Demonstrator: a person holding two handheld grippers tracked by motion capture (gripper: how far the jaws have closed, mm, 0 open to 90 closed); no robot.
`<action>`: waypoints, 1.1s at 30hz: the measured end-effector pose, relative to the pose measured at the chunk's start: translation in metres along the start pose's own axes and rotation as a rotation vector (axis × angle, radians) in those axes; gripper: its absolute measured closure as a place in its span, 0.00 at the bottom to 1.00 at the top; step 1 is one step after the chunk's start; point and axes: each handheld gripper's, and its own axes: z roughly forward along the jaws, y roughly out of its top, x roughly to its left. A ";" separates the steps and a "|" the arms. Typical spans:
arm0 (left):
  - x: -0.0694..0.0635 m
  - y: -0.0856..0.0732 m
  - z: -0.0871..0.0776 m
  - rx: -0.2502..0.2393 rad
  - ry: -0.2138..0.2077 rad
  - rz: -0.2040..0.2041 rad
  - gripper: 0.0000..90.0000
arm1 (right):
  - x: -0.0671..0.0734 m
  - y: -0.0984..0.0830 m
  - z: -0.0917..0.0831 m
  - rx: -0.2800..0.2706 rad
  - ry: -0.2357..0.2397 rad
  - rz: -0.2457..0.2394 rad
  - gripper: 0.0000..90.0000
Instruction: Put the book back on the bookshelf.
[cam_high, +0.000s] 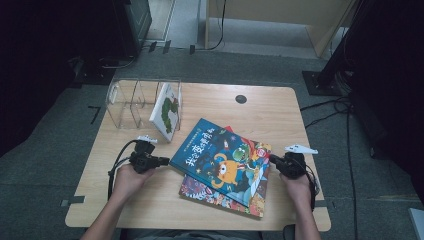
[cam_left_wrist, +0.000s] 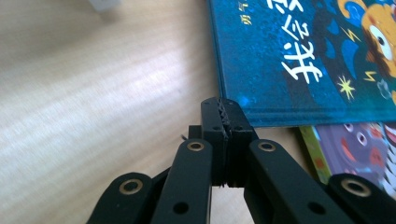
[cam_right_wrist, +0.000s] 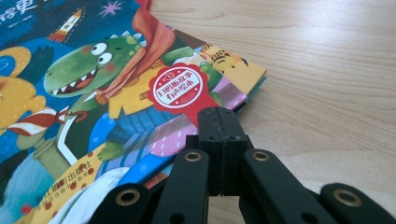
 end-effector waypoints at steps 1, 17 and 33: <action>-0.001 -0.001 0.000 0.001 -0.004 -0.001 1.00 | 0.000 0.001 0.001 0.002 -0.007 -0.010 1.00; 0.000 -0.002 -0.001 -0.031 0.016 -0.027 0.98 | -0.003 0.009 0.010 -0.023 0.009 0.005 1.00; -0.007 0.000 0.007 -0.008 -0.019 -0.022 1.00 | 0.002 0.009 0.010 -0.012 0.007 -0.004 1.00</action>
